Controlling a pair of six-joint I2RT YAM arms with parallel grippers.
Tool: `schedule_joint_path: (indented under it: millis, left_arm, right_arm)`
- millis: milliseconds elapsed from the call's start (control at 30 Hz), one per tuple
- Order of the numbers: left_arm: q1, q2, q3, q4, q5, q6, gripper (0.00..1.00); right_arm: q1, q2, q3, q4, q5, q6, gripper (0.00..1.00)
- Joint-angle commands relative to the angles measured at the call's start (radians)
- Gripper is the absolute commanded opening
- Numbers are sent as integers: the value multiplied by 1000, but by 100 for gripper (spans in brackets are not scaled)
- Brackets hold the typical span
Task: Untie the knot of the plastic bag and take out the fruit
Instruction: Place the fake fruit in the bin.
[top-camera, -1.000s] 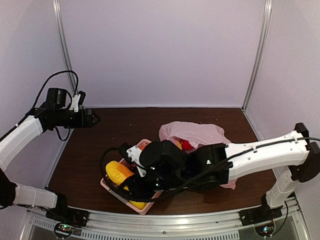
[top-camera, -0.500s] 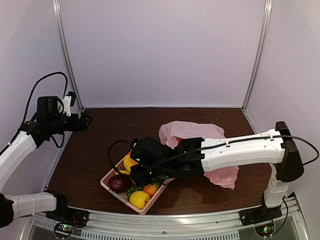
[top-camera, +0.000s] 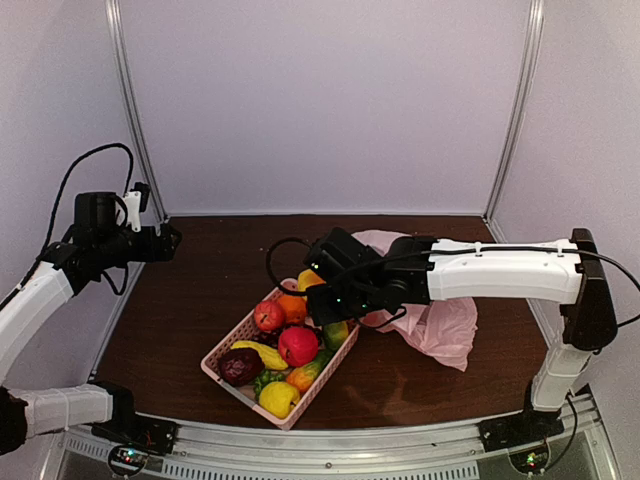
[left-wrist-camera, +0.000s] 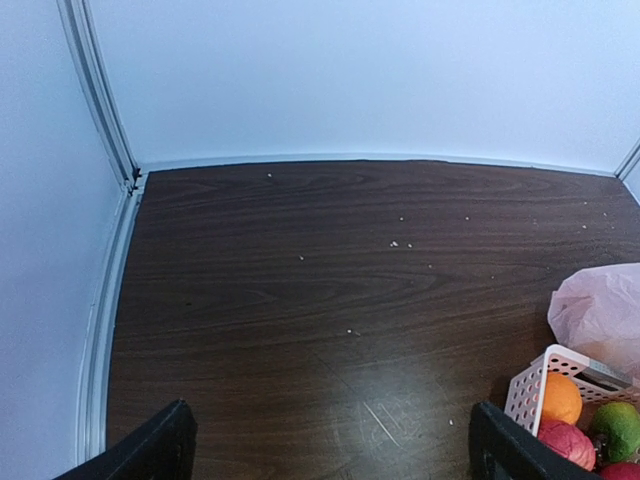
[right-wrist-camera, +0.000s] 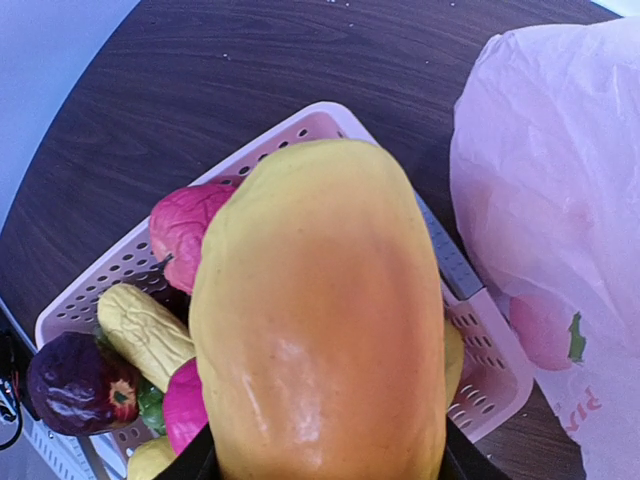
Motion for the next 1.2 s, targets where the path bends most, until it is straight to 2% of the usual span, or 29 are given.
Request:
schedule_joint_path:
  millis: [0, 467, 833, 1167]
  left_arm:
    - [3, -4, -5, 16, -22, 14, 96]
    - [3, 14, -4, 10, -18, 15, 96]
    - [3, 16, -4, 9, -11, 17, 96]
    - [3, 18, -5, 8, 1, 13, 96]
  right_arm:
    - [-33, 5, -17, -22, -9, -42, 53]
    - [-100, 107, 12, -10, -96, -87, 58]
    - [-103, 116, 15, -9, -102, -90, 74]
    - [-102, 58, 18, 8, -108, -98, 82]
